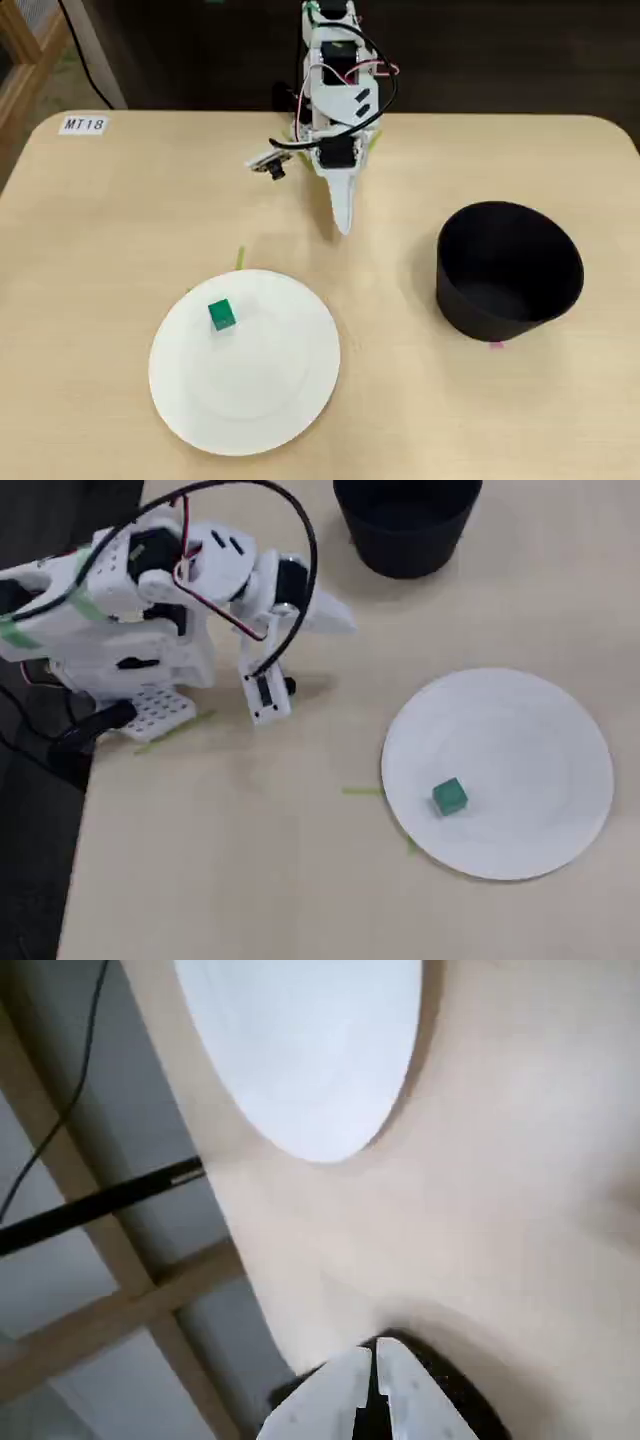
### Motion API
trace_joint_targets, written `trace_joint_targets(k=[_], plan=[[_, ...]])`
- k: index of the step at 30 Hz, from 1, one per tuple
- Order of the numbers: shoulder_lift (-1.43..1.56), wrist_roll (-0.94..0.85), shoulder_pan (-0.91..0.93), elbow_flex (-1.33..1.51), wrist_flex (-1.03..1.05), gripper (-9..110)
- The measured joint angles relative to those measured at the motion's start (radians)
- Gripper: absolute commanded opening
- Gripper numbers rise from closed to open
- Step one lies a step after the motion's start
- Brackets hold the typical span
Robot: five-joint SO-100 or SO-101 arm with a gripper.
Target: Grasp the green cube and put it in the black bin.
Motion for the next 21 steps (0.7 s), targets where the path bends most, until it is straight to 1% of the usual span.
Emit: trace_joint_targets(k=[3, 9, 12, 15, 21], plan=[[-0.121, -0.002, 0.002, -0.232, 0.060, 0], [-0.672, -0.112, -0.041, -0.827, 0.259, 0], [-0.893, -0.167, -0.037, -1.046, 0.321, 0], [-1.054, -0.210, 0.011, -1.137, 0.360, 0], [-1.230, -0.344, 0.137, -1.212, 0.370, 0]])
